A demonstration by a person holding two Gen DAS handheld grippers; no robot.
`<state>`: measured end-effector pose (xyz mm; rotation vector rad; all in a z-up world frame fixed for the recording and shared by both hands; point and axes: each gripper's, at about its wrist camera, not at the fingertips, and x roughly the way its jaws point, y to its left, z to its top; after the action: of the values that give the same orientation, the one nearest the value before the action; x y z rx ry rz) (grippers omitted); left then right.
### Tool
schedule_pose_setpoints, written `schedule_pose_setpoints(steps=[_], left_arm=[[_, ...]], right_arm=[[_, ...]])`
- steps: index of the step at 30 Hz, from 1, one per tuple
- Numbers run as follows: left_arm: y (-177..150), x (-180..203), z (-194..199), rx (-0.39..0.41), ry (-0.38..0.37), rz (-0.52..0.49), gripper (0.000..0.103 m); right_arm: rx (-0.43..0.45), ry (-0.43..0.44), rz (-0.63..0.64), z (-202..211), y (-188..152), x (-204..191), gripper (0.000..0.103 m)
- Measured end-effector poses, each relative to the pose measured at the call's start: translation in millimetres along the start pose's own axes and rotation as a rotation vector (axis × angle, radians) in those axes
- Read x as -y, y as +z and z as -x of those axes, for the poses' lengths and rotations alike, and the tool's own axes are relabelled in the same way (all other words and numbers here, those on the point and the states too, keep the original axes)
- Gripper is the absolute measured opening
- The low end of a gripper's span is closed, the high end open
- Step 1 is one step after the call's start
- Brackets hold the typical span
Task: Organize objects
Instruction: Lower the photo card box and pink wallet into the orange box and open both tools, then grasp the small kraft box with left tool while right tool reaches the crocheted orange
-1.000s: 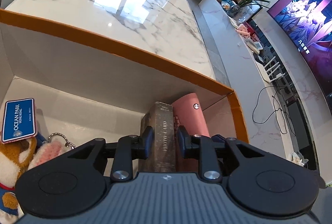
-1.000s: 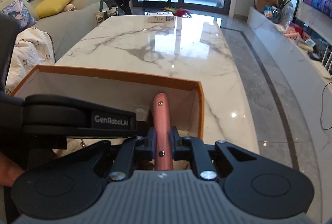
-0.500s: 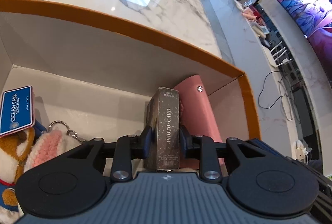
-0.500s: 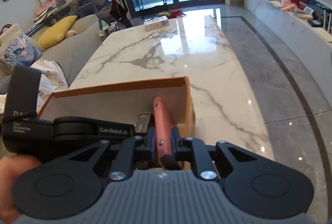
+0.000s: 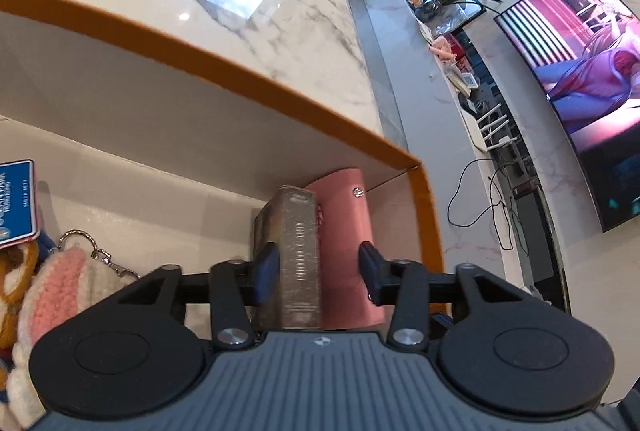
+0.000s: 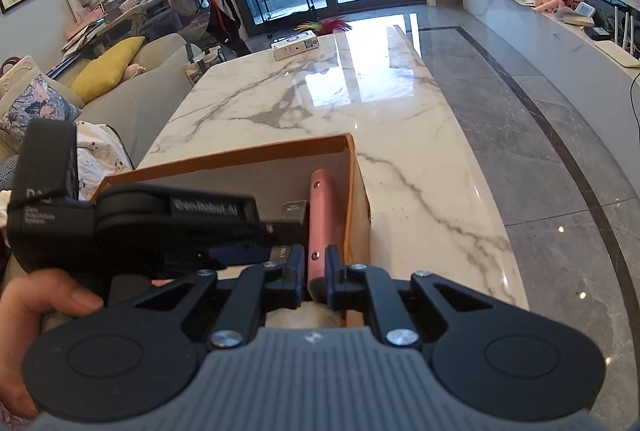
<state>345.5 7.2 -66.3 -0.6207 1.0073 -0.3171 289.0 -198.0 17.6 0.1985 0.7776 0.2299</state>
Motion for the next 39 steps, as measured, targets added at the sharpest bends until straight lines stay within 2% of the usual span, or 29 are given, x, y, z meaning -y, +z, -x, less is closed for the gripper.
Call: schedule_pose_setpoints(steps=[3,6,12,15,21,25,28,31,35,39], left_arm=[[-0.9,7.2,15.8,0.025,0.021,-0.036,0.051],[-5.6,21.7,43.3,0.064,0.056,-0.105,0.051],[-19.2,52.2,108.2,0.11,0.079,-0.199,0.051],[-31.0,66.0,142.5,0.128,0.103,-0.246,0.051],[-64.0,75.5,208.6,0.16,0.16,-0.323,0.051],[-90.4,62.7,242.1,0.16,0.212,-0.345,0.051],[-107.9,47.0,250.3,0.128,0.249,-0.335,0.053],[-122.5,24.2,252.9,0.081,0.295,-0.308,0.053],[-135.4,-9.4,255.8,0.059,0.361,-0.241,0.054],[-148.4,-44.8,257.5,0.03,0.406,-0.176,0.055]], right_arm=[[0.014,-0.001,0.008,9.3,-1.3,-4.5,0.016],[0.03,0.002,0.013,21.3,-5.2,-7.6,0.028],[0.056,0.032,-0.015,51.4,-15.9,-16.6,0.032],[0.065,0.048,-0.021,67.8,-23.4,-25.0,0.04],[0.042,0.08,-0.003,93.8,-44.9,-50.3,0.046],[0.004,0.094,0.054,106.1,-72.0,-75.3,0.047],[-0.032,0.107,0.065,112.5,-98.2,-88.9,0.048],[-0.065,0.116,0.057,115.0,-121.6,-98.5,0.048],[-0.11,0.102,0.053,113.3,-148.3,-110.4,0.049],[-0.149,0.126,0.082,109.2,-168.9,-129.4,0.049]])
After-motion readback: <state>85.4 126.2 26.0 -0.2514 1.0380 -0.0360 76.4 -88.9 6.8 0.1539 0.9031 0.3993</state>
